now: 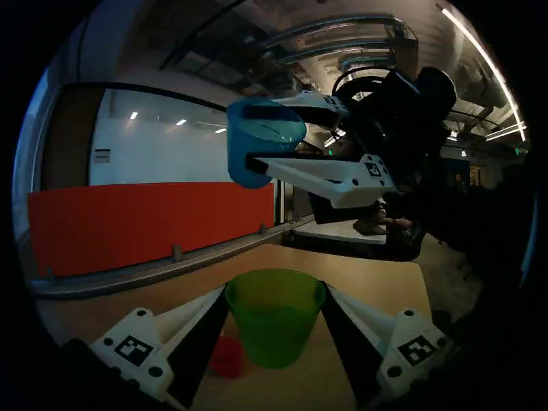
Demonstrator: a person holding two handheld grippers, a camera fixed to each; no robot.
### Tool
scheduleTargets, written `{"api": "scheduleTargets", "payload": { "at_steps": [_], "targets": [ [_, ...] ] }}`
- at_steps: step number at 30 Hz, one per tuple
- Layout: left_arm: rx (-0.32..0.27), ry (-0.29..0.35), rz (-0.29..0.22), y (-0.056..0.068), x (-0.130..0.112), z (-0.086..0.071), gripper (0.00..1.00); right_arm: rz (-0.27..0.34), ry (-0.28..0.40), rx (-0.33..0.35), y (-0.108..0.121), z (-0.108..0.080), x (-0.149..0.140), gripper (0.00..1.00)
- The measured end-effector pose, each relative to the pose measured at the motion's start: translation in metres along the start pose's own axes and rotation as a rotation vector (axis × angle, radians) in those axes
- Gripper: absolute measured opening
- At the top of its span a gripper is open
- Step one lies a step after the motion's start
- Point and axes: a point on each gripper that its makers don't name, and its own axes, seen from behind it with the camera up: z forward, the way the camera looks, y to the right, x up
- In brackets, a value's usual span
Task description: Pour water
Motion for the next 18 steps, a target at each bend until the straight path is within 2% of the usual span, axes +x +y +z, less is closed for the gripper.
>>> {"api": "scheduleTargets", "payload": {
  "at_steps": [6,14,18],
  "targets": [
    [0.004,-0.001,0.004,-0.001,0.001,-0.001,0.88,0.164,0.005,0.014,-0.011,-0.004,0.002,0.9],
    [0.014,-0.001,0.009,-0.004,0.001,-0.002,0.89,0.438,0.021,0.039,-0.021,-0.01,0.007,0.9],
    [0.018,-0.001,0.011,-0.006,0.002,-0.004,0.89,0.555,0.029,0.059,-0.025,-0.011,0.009,0.9]
  ]
}}
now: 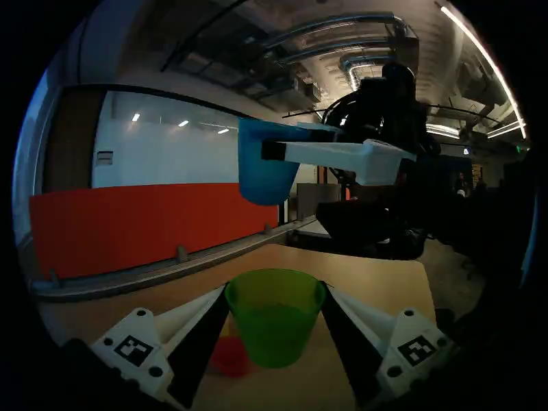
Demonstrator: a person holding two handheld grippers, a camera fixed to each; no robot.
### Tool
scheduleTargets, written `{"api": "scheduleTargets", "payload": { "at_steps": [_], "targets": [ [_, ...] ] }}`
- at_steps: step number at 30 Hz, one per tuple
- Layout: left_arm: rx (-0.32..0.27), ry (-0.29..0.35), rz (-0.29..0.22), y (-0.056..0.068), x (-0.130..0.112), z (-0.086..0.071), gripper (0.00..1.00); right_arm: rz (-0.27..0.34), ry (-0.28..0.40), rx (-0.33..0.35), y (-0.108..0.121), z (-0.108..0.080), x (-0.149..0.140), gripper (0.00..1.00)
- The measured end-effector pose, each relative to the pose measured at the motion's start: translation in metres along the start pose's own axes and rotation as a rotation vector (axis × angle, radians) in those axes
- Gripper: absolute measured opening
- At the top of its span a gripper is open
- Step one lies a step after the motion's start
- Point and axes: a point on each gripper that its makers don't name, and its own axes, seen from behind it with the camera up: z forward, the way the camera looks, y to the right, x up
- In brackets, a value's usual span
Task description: Pour water
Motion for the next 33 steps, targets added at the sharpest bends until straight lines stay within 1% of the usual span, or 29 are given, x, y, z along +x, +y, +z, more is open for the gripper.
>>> {"api": "scheduleTargets", "payload": {
  "at_steps": [5,9,12,15,19,25,33],
  "targets": [
    [0.005,0.002,0.006,-0.003,0.003,-0.001,0.89,0.121,-0.005,0.016,-0.003,0.0,-0.002,0.9],
    [0.011,0.004,0.007,-0.005,0.005,-0.002,0.89,0.183,-0.008,0.018,-0.003,0.0,-0.003,0.9],
    [0.016,0.004,0.006,-0.007,0.004,-0.004,0.89,0.196,-0.014,0.01,0.001,-0.001,-0.006,0.9],
    [0.022,0.001,0.007,-0.009,0.003,-0.005,0.88,0.194,-0.024,-0.003,0.004,-0.004,-0.013,0.91],
    [0.037,-0.004,0.01,-0.014,0.0,-0.009,0.88,0.203,-0.034,-0.017,0.008,-0.01,-0.018,0.91],
    [0.066,-0.008,0.008,-0.024,-0.002,-0.016,0.88,0.223,-0.046,-0.037,0.014,-0.021,-0.028,0.91],
    [0.109,-0.022,0.006,-0.038,-0.008,-0.03,0.88,0.246,-0.061,-0.078,0.025,-0.041,-0.046,0.91]
  ]
}}
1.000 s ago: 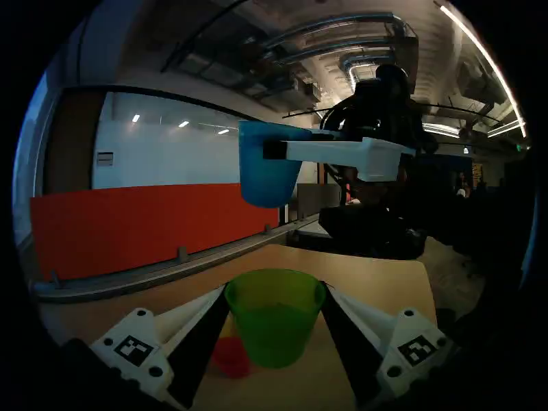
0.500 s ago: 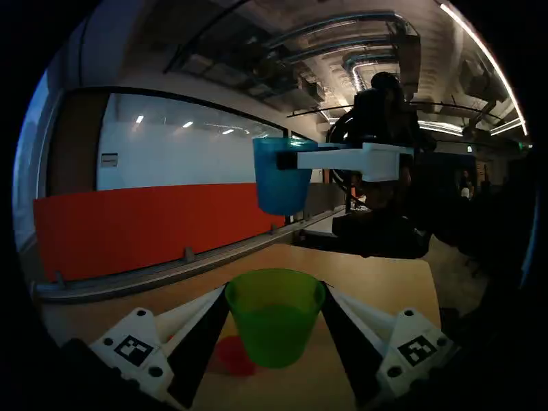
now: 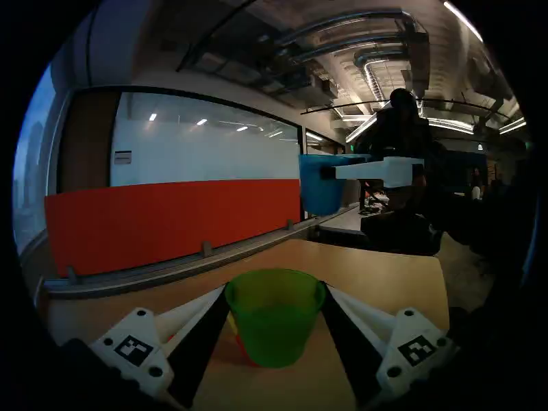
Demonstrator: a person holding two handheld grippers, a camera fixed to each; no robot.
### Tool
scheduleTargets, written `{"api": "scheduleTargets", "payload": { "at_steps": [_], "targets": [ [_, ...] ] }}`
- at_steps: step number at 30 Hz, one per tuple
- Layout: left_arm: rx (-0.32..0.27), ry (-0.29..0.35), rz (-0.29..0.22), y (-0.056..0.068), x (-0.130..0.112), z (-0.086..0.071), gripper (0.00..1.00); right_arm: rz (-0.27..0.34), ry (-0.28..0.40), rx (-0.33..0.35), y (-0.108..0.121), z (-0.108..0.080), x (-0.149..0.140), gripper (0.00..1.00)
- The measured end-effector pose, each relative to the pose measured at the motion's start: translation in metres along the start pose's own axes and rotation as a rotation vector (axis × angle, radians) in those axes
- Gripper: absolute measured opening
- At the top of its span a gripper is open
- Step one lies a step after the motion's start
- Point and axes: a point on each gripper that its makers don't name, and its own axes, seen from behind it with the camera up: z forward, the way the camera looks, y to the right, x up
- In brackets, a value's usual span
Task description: Pour water
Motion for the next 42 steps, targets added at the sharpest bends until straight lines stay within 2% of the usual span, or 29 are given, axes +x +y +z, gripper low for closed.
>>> {"api": "scheduleTargets", "payload": {
  "at_steps": [9,18,36,42],
  "targets": [
    [0.042,-0.015,0.002,-0.014,-0.006,-0.012,0.88,0.011,-0.015,-0.062,0.022,-0.022,-0.021,0.91],
    [0.065,-0.034,0.014,-0.019,-0.015,-0.018,0.88,0.044,-0.024,-0.078,0.029,-0.036,-0.035,0.91],
    [0.092,-0.088,0.008,-0.031,-0.036,-0.026,0.88,0.114,-0.059,-0.047,0.025,-0.043,-0.077,0.92],
    [0.086,-0.116,0.012,-0.033,-0.045,-0.026,0.89,0.107,-0.082,-0.035,0.023,-0.042,-0.093,0.92]
  ]
}}
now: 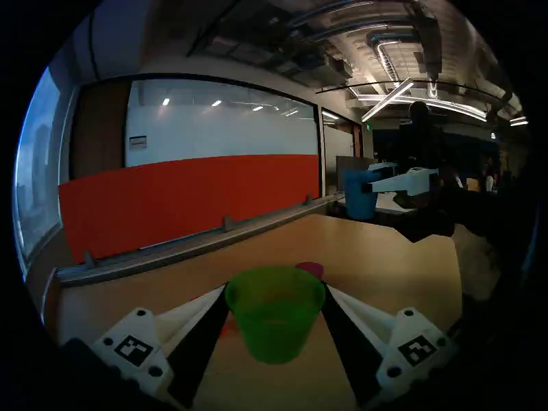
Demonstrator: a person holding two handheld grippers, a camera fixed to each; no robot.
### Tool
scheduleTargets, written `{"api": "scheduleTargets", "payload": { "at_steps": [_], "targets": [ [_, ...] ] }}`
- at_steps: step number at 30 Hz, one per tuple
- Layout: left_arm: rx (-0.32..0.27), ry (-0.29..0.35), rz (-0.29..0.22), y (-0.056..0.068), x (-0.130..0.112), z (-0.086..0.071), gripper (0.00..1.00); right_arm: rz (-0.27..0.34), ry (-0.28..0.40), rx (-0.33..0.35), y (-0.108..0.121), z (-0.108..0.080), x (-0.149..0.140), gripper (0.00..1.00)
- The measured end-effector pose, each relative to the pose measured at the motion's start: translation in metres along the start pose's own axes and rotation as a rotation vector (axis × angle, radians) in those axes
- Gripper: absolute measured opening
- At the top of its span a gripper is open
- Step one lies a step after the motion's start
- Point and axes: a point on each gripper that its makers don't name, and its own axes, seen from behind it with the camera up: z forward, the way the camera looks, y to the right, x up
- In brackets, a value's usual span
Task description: Pour water
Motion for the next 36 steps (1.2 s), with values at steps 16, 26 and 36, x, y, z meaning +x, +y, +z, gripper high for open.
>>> {"api": "scheduleTargets", "payload": {
  "at_steps": [16,26,36],
  "targets": [
    [-0.006,-0.109,0.007,-0.009,-0.039,0.012,0.89,0.002,-0.097,0.044,-0.006,0.012,-0.051,0.92],
    [-0.01,-0.184,-0.005,-0.017,-0.067,0.023,0.89,0.007,-0.19,0.068,-0.005,0.018,-0.088,0.93],
    [-0.021,-0.253,-0.003,-0.019,-0.092,0.032,0.89,0.004,-0.287,0.085,-0.001,0.023,-0.126,0.93]
  ]
}}
